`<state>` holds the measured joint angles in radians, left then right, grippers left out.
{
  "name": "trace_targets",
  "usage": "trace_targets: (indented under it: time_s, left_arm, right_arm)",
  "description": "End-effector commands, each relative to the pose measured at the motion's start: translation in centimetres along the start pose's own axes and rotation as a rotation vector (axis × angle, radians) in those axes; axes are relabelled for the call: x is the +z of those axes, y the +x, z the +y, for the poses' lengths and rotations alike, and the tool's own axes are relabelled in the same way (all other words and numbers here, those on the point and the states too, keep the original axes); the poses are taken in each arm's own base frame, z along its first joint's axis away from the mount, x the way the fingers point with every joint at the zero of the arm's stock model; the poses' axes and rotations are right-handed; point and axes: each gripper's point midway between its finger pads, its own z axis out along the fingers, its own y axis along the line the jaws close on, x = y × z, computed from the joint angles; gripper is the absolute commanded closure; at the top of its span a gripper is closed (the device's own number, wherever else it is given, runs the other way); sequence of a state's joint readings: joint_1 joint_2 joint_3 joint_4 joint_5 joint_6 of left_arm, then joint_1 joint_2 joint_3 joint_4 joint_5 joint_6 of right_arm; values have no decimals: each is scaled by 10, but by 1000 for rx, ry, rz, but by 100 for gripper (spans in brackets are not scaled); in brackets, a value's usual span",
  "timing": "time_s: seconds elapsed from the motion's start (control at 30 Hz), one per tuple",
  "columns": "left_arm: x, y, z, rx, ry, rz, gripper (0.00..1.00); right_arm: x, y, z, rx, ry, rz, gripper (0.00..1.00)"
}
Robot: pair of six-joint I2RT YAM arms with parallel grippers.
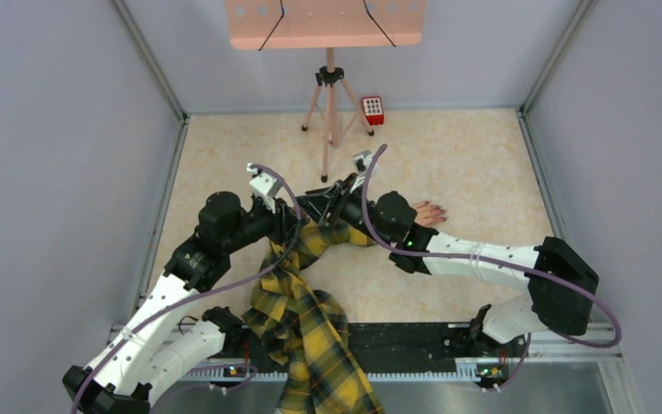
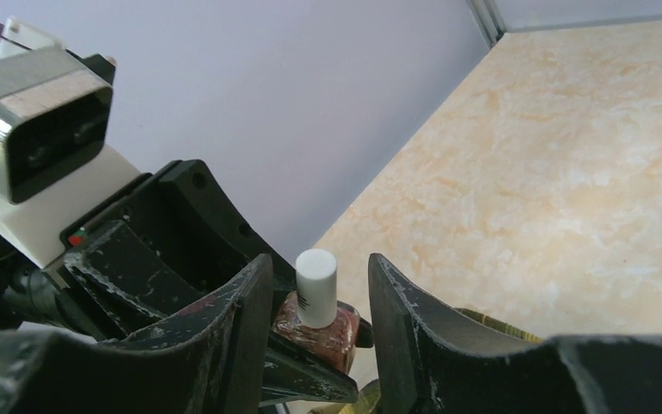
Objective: Paint the nails
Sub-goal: Unscrew the nail polish bottle.
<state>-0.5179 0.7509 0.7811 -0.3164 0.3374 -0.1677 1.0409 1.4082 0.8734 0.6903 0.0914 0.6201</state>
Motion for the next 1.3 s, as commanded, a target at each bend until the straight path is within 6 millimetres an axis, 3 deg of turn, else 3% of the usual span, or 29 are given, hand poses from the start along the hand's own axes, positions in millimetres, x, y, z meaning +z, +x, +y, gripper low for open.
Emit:
trace_targets:
  time_s: [0.0,0.3,0.37,0.43,0.97,1.27]
  left_arm:
    - [0,-20,-4,8,14,-61,100]
    - [1,-18,-4,7,18,-56,100]
    - [1,-18,-4,9,19,-56,100]
    - [1,-19,-4,10,15,-58,100]
    - [-3,-25,-10,6,40,-85,100]
    - [-9,-31,-34,34,173,-105,100]
  right_arm:
    - [9,-15,20,16,-39,-33,57]
    - [11,-12,20,17,-50,-28,72]
    - [11,-11,20,17,-47,-27,82]
    - [11,-11,18,10,-43,-23,100]
    - [-2,-7,25,-67,-135,17,100]
    - [-15,1,33,-162,-243,114,100]
